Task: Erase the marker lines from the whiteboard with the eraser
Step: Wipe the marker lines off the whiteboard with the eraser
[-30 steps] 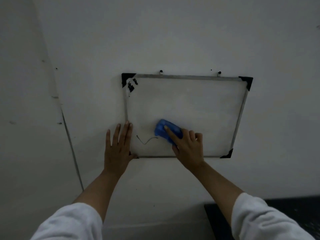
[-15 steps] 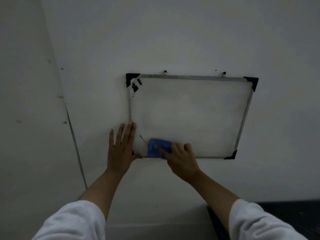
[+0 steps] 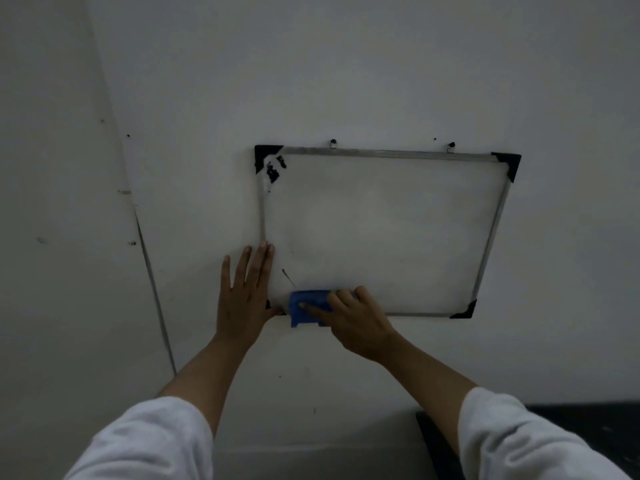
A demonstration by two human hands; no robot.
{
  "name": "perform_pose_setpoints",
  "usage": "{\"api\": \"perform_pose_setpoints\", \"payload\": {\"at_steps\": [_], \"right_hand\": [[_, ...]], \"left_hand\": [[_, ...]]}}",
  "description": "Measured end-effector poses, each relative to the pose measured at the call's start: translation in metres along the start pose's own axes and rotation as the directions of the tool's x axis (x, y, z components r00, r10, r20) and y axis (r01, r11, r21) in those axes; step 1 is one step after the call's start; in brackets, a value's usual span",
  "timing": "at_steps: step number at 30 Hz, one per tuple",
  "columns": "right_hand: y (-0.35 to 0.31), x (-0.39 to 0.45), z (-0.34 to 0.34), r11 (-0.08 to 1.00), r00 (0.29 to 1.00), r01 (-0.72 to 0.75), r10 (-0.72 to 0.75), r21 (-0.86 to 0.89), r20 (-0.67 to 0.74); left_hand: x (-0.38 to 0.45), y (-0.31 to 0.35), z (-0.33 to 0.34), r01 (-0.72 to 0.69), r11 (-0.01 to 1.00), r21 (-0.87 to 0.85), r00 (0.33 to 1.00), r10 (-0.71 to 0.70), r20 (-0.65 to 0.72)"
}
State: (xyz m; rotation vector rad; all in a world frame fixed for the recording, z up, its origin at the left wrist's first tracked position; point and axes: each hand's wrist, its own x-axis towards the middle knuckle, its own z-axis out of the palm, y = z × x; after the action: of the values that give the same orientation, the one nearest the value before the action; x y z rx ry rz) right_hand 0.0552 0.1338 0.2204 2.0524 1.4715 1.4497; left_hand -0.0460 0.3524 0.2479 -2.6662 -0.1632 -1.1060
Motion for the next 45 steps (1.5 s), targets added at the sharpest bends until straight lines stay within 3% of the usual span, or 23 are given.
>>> {"api": "perform_pose_setpoints", "payload": {"at_steps": [5, 11, 16, 17, 22, 27, 32, 37, 42, 45], "right_hand": [[0.001, 0.018, -0.003, 0.953, 0.95, -0.286, 0.295, 0.096, -0.099], [0.006, 0.018, -0.005, 1.0, 1.0, -0.002, 0.002, 0.005, -0.024], [0.004, 0.04, -0.011, 0.957, 0.951, -0.272, 0.283, 0.102, -0.125], [-0.003, 0.036, -0.01, 0.957, 0.954, -0.267, 0.279, 0.112, -0.106], [-0.006, 0.022, -0.004, 1.0, 1.0, 0.015, -0.015, 0.009, -0.001], [-0.013, 0.041, -0.007, 0.954, 0.954, -0.282, 0.29, 0.103, -0.074], [-0.011, 0.036, -0.007, 0.997, 0.997, -0.07, 0.071, 0.043, -0.033], [-0.012, 0.049, -0.01, 0.951, 0.949, -0.293, 0.302, 0.099, -0.093], [-0.006, 0.044, -0.012, 0.998, 0.997, -0.058, 0.058, 0.005, -0.059], [0.018, 0.067, -0.023, 0.985, 0.967, -0.171, 0.17, 0.013, -0.189]], "left_hand": [[0.001, -0.003, 0.0, -0.018, 1.0, -0.002, 1.0, 0.018, -0.013], [0.001, -0.008, -0.007, -0.048, 0.999, 0.024, 0.998, 0.048, -0.028], [0.0, -0.008, -0.007, -0.053, 0.997, 0.064, 0.998, 0.054, -0.014], [0.0, -0.009, -0.008, -0.048, 0.997, 0.066, 0.999, 0.049, -0.011], [0.0, -0.007, -0.004, -0.001, 0.997, 0.073, 1.0, 0.002, -0.009], [-0.002, -0.011, 0.0, -0.02, 0.996, 0.088, 1.0, 0.022, -0.018], [-0.003, -0.01, 0.0, 0.002, 0.996, 0.093, 0.999, 0.002, -0.042], [-0.002, -0.013, 0.001, -0.035, 0.996, 0.088, 0.997, 0.042, -0.069], [-0.004, -0.009, 0.001, 0.007, 0.994, 0.106, 0.997, 0.001, -0.073], [-0.003, -0.01, 0.003, -0.002, 0.994, 0.111, 0.997, 0.01, -0.077]]}}
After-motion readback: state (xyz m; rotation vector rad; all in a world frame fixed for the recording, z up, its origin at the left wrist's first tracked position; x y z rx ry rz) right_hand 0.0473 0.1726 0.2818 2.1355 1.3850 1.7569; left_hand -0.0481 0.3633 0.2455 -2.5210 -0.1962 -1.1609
